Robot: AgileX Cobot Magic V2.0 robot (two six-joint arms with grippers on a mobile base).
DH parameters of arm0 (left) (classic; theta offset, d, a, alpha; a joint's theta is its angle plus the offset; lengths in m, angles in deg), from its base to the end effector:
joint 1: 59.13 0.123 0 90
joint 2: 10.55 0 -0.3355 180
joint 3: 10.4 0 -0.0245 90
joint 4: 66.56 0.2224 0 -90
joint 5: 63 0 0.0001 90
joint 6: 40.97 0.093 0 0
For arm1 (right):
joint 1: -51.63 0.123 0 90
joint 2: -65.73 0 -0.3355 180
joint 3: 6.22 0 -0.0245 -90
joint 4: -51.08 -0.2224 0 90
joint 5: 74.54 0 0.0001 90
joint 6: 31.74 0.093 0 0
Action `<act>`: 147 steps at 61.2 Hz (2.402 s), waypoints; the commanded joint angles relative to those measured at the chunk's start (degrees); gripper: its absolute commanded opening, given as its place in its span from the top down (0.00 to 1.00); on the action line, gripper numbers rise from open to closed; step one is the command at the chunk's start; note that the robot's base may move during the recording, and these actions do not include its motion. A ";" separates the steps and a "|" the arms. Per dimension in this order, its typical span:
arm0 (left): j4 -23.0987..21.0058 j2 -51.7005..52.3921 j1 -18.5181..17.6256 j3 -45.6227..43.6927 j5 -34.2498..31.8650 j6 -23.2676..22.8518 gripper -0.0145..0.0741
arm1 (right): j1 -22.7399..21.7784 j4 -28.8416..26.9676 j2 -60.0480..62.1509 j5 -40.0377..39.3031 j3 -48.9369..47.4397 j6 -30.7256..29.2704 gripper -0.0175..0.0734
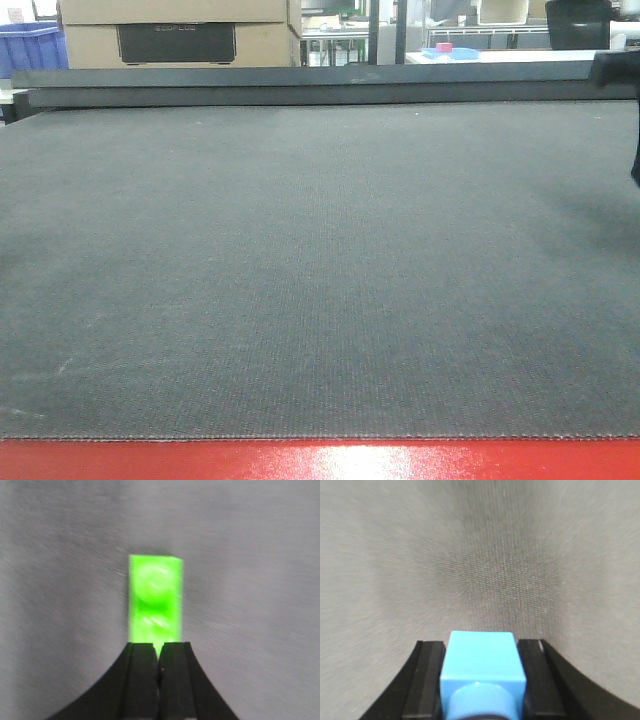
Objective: Grab block from conveyor and place in blue bin
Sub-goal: 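Grasp the green block with left gripper, blue block with right gripper, then lift both held blocks up off the conveyor belt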
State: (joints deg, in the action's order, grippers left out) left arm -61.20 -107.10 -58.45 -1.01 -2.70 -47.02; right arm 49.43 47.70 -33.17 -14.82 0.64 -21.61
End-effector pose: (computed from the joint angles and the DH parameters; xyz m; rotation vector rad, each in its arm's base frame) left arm 0.2809 0.0109 0.3288 -0.1171 2.8935 0.1093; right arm 0.2958 -0.0066 0.3277 0.3439 2.8703 0.1044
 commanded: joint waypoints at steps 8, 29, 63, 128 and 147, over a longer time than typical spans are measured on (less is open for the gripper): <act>-0.22 -1.80 0.28 -0.41 -4.19 0.08 0.41 | 0.13 0.29 0.86 0.06 -0.32 -0.55 0.99; -1.17 -10.07 0.28 -0.41 -6.14 0.08 0.38 | 0.13 0.17 0.86 0.06 -0.32 -0.55 0.99; -1.17 -10.94 0.28 -0.41 -5.74 0.08 0.96 | 0.13 -0.16 0.96 0.39 -0.32 -0.55 0.99; -7.41 43.61 0.28 37.85 -48.04 2.95 0.96 | 0.17 -0.16 47.19 -42.30 42.92 -7.24 0.99; -7.58 57.96 0.13 38.55 -46.11 2.95 0.96 | 0.17 -0.16 61.01 -42.04 42.92 -7.24 0.99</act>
State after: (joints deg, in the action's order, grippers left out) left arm -68.29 -52.52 -58.45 37.48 -48.34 -44.20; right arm 49.53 47.22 24.64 -55.80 43.40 -28.43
